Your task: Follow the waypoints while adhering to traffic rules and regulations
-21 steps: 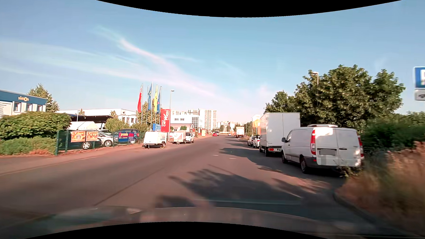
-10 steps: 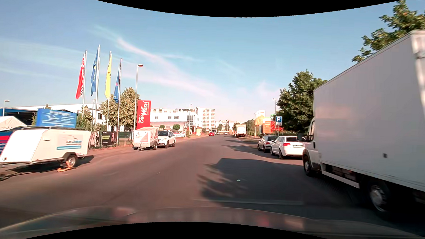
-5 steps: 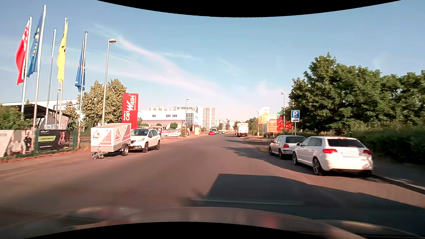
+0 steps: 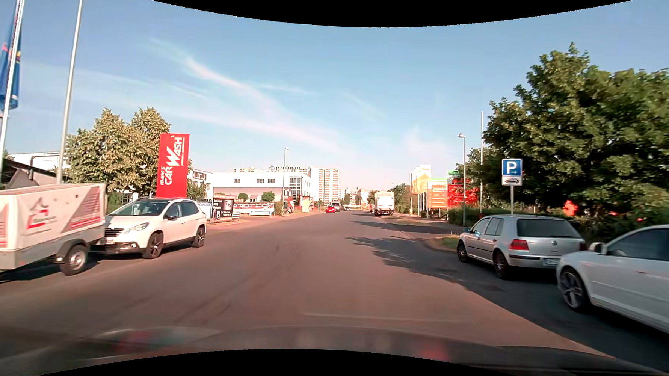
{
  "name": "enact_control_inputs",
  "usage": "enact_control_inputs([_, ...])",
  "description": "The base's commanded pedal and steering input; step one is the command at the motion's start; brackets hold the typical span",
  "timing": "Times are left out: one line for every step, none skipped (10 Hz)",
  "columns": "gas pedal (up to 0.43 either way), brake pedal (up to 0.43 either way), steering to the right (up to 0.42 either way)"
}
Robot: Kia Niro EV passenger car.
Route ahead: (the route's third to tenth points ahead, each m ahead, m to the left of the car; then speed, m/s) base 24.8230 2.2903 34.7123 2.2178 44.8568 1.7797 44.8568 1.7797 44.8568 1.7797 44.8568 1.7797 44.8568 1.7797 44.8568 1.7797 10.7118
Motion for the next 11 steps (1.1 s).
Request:
enact_control_inputs([0.000, 0.018, -0.004])
enact_control_inputs([0.000, 0.030, -0.004])
enact_control_inputs([0.000, 0.037, -0.004])
enact_control_inputs([0.000, 0.043, -0.004])
enact_control_inputs([0.000, 0.055, -0.003])
enact_control_inputs([0.000, 0.061, -0.004])
enact_control_inputs([0.000, 0.073, -0.003])
enact_control_inputs([0.000, 0.079, -0.003])
enact_control_inputs([0.000, 0.085, -0.004])
enact_control_inputs([0.000, 0.091, -0.003])
enact_control_inputs([0.000, 0.098, -0.003])
